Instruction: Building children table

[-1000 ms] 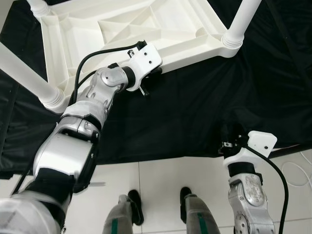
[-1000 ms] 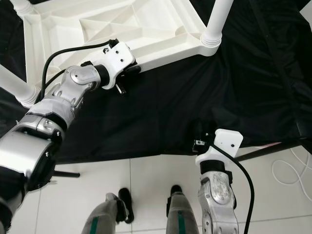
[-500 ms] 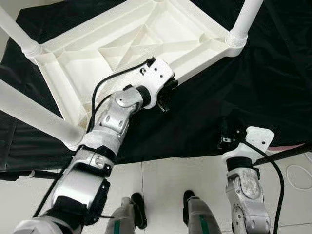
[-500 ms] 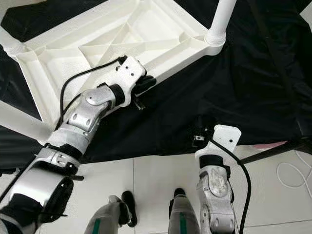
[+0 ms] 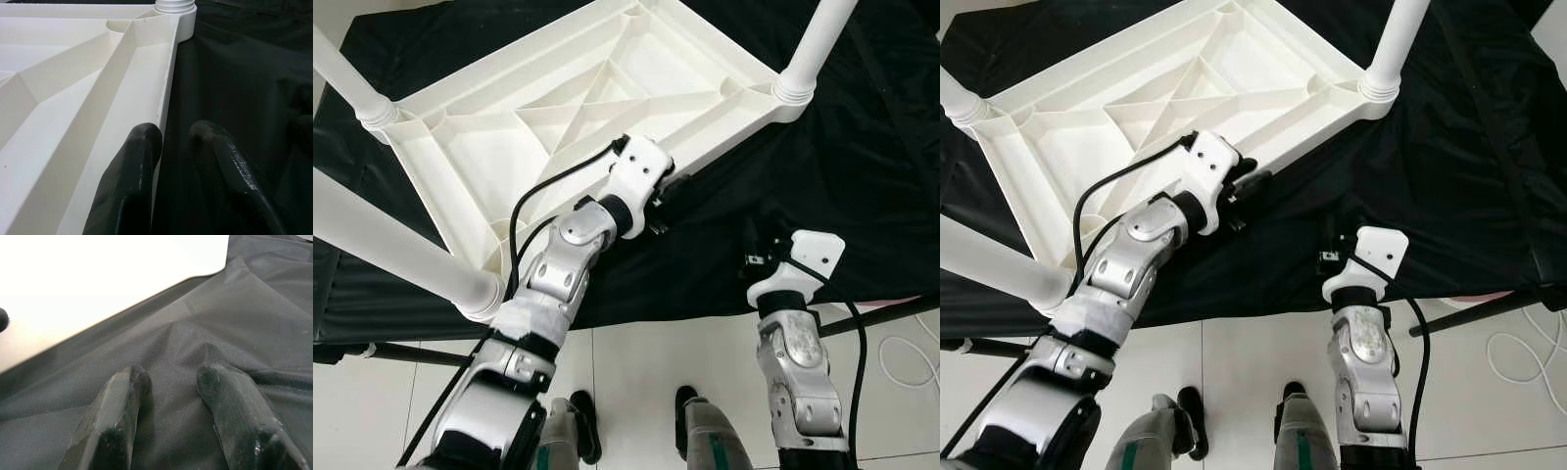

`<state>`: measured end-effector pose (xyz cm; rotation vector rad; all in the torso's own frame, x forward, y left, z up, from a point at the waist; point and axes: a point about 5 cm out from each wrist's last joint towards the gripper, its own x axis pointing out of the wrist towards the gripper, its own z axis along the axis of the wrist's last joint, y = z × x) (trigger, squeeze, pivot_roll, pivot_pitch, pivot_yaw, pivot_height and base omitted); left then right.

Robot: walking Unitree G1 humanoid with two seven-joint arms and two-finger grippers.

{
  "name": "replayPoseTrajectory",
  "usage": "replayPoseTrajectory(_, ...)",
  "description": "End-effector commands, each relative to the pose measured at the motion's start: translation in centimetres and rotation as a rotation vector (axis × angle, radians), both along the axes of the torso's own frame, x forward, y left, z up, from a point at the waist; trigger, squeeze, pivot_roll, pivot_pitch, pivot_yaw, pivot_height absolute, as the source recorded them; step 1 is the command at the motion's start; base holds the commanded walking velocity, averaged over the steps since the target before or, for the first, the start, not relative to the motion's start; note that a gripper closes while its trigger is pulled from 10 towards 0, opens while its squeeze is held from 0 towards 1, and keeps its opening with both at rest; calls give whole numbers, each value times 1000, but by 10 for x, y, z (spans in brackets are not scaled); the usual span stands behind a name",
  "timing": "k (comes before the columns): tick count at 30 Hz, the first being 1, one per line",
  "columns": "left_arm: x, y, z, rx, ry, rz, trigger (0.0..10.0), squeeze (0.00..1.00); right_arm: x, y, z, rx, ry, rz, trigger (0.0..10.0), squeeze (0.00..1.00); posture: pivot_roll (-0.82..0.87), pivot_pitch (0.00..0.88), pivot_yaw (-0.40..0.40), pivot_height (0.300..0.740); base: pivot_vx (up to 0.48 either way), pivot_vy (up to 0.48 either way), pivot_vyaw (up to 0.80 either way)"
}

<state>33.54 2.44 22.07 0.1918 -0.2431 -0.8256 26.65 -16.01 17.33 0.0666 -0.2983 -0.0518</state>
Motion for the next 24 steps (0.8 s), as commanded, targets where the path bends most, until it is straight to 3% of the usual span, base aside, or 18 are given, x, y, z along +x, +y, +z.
replayPoseTrajectory(1, -8, 0, -12, 34, 40, -65, 10000, 0, 1, 4, -19, 10, 86, 34, 10000, 0, -115, 223, 107, 740, 0, 0, 0)
replayPoseTrajectory(6, -14, 8, -9, -14, 27, -52, 10000, 0, 6, 9, -16, -14, 70, 72, 10000, 0, -105, 219, 95, 740, 0, 0, 0)
replayPoseTrajectory(7, -15, 13, -7, -43, 30, -37, 10000, 1000, 8, 10, -13, -30, 58, 81, 10000, 0, -102, 214, 88, 740, 0, 0, 0)
replayPoseTrajectory(12, -21, 22, -2, -95, 10, 4, 10000, 1000, 10, 10, -8, -43, 28, 94, 10000, 0, -92, 207, 71, 740, 0, 0, 0)
replayPoseTrajectory(13, -26, 26, 0, -127, -4, 24, 10000, 0, 10, 10, -5, -51, 11, 99, 10000, 0, -88, 202, 66, 740, 0, 0, 0)
replayPoseTrajectory(17, -32, 29, 1, -161, -5, 30, 10000, 0, 10, 10, -3, -54, 3, 104, 10000, 0, -82, 197, 59, 740, 0, 0, 0)
replayPoseTrajectory(22, -54, 45, 0, -245, -7, 78, 10000, 0, 5, 10, 7, -61, -48, 109, 10000, 0, -66, 174, 41, 740, 0, 0, 0)
replayPoseTrajectory(24, -54, 45, 0, -245, -7, 78, 10000, 0, 5, 10, 7, -61, -48, 109, 10000, 0, -66, 174, 41, 740, 0, 0, 0)
